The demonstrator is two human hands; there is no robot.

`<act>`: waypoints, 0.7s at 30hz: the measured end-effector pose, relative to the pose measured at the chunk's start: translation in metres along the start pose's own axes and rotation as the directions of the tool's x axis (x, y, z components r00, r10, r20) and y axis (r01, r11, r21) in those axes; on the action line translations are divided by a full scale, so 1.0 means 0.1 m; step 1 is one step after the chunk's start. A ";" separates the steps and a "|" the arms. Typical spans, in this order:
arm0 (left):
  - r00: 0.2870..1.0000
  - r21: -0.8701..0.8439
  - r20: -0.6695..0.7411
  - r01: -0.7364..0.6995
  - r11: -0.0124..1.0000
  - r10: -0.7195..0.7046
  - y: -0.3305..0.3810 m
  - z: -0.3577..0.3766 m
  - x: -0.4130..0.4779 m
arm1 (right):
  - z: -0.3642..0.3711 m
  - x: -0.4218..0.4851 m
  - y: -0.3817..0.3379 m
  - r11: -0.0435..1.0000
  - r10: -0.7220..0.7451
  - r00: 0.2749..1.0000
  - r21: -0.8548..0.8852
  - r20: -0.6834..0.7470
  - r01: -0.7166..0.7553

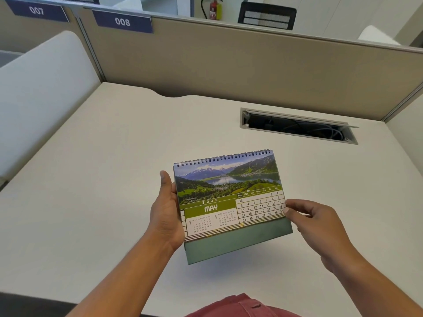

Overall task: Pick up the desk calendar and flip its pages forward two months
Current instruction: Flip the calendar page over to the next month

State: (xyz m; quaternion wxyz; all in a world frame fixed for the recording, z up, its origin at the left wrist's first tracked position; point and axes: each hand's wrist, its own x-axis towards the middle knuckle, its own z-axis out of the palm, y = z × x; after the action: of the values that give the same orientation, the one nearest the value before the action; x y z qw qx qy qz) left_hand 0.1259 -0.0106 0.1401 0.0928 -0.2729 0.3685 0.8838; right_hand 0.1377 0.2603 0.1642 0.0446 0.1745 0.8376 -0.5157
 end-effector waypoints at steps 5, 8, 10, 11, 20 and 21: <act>1.000 -0.010 0.016 0.003 1.000 -0.003 -0.01 0.01 -0.02 | 0.02 0.00 0.05 0.999 0.027 0.998 -0.041 -0.058 -0.030; 1.000 -0.008 0.011 0.006 1.000 -0.006 -0.01 0.02 -0.02 | 0.03 0.01 0.06 0.998 0.054 0.998 -0.009 -0.041 -0.054; 1.000 -0.003 0.006 0.007 1.000 -0.007 -0.02 0.02 -0.02 | 0.03 0.02 0.06 0.997 0.079 0.997 0.023 -0.025 -0.079; 1.000 0.001 0.003 0.007 1.000 -0.007 -0.02 0.01 -0.02 | 0.03 0.03 0.06 0.994 0.097 0.995 0.046 -0.014 -0.096; 1.000 0.005 -0.006 0.016 1.000 -0.016 -0.04 0.00 -0.02 | -0.01 0.01 0.01 0.978 0.137 0.990 0.152 0.033 -0.141; 1.000 0.006 -0.005 0.014 1.000 -0.014 -0.03 0.00 -0.02 | -0.01 0.01 0.00 0.979 0.131 0.991 0.151 0.037 -0.135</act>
State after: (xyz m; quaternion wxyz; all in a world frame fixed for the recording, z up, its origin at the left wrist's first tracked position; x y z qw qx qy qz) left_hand 0.1288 -0.0082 0.1389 0.0987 -0.2772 0.3697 0.8813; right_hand 0.1371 0.2612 0.1646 0.0765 0.2260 0.7814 -0.5766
